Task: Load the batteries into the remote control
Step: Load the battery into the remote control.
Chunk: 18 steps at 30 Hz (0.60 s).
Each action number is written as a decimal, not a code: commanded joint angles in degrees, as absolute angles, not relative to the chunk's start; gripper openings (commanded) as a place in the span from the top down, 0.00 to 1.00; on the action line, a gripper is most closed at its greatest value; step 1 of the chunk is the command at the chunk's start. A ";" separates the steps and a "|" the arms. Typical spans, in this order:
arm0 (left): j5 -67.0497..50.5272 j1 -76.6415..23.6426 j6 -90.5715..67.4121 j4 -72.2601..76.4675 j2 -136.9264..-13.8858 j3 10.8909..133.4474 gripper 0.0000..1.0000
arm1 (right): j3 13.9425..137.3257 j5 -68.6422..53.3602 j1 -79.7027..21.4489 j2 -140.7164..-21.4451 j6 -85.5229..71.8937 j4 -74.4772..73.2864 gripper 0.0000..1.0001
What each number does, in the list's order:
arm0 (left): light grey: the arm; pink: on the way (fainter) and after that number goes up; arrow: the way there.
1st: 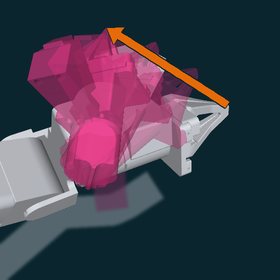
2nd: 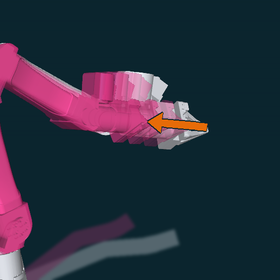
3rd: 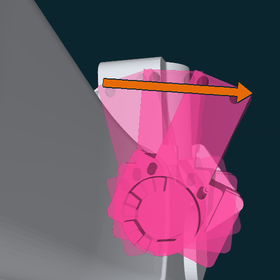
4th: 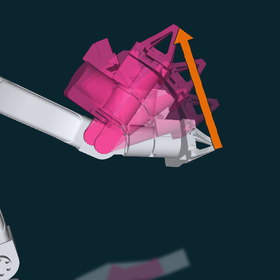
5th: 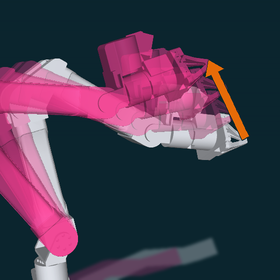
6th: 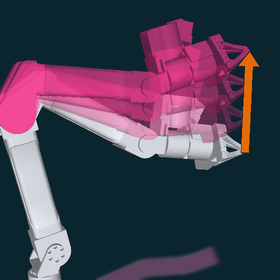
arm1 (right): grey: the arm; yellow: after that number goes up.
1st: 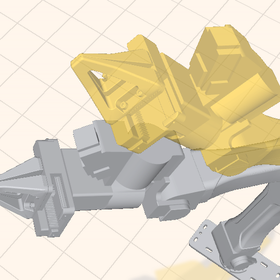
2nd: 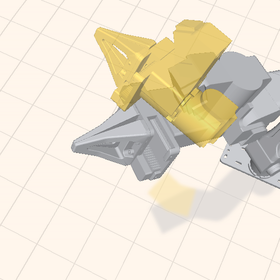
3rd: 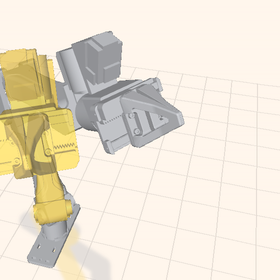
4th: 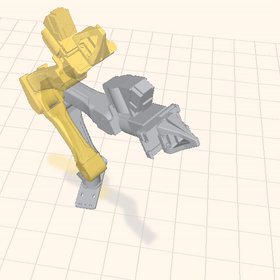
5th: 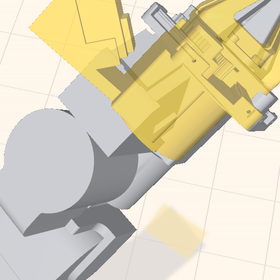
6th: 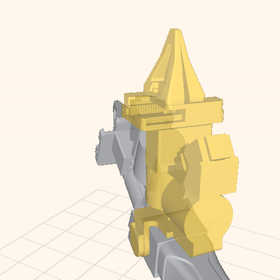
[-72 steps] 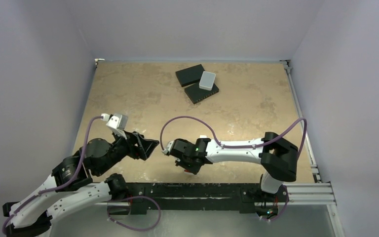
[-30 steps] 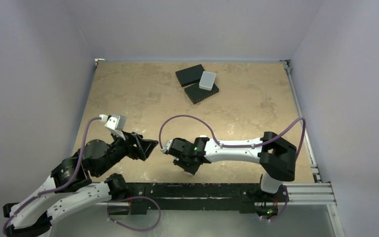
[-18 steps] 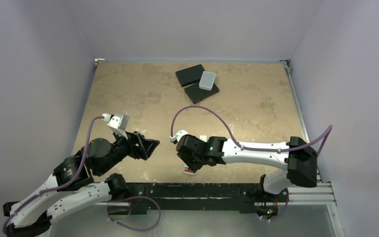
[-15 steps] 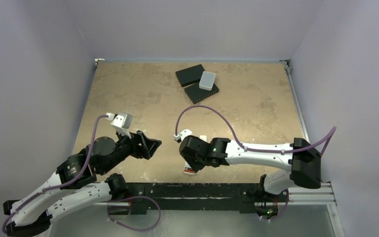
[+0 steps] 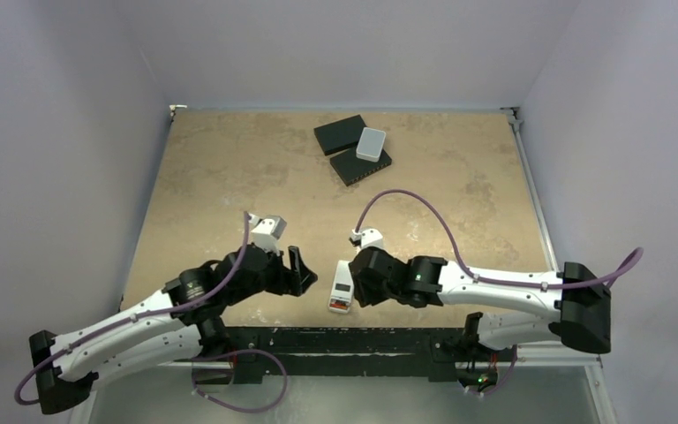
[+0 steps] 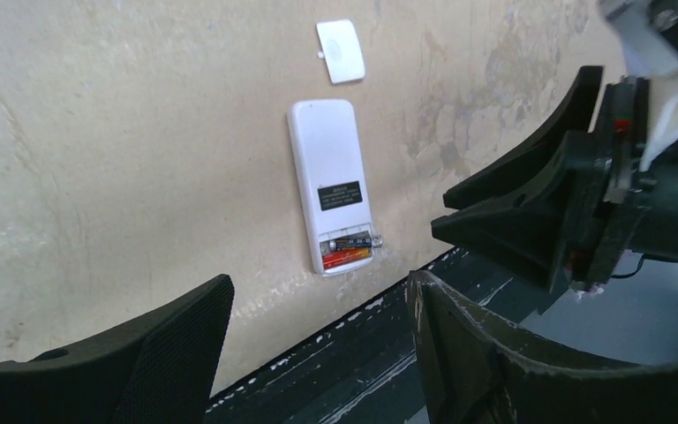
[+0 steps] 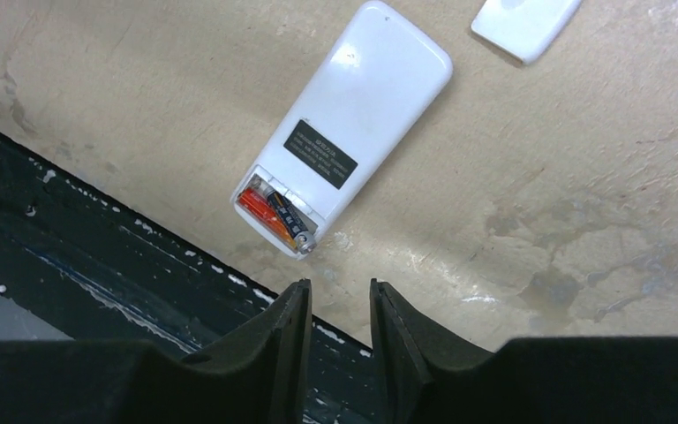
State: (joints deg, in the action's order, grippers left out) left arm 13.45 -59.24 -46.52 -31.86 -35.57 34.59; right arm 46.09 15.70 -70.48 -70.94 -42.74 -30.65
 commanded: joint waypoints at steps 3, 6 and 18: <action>6.90 -58.98 -51.79 -19.07 -40.75 28.79 0.29 | 42.11 14.70 -69.81 -67.25 -50.93 -23.41 0.64; 5.02 -58.99 -52.80 -14.69 -44.02 26.52 0.31 | 40.60 14.42 -69.63 -66.60 -53.83 -21.69 0.66; -1.08 -58.55 -55.04 -0.96 -53.36 19.47 0.41 | 37.70 13.79 -69.43 -67.77 -62.15 -18.01 0.72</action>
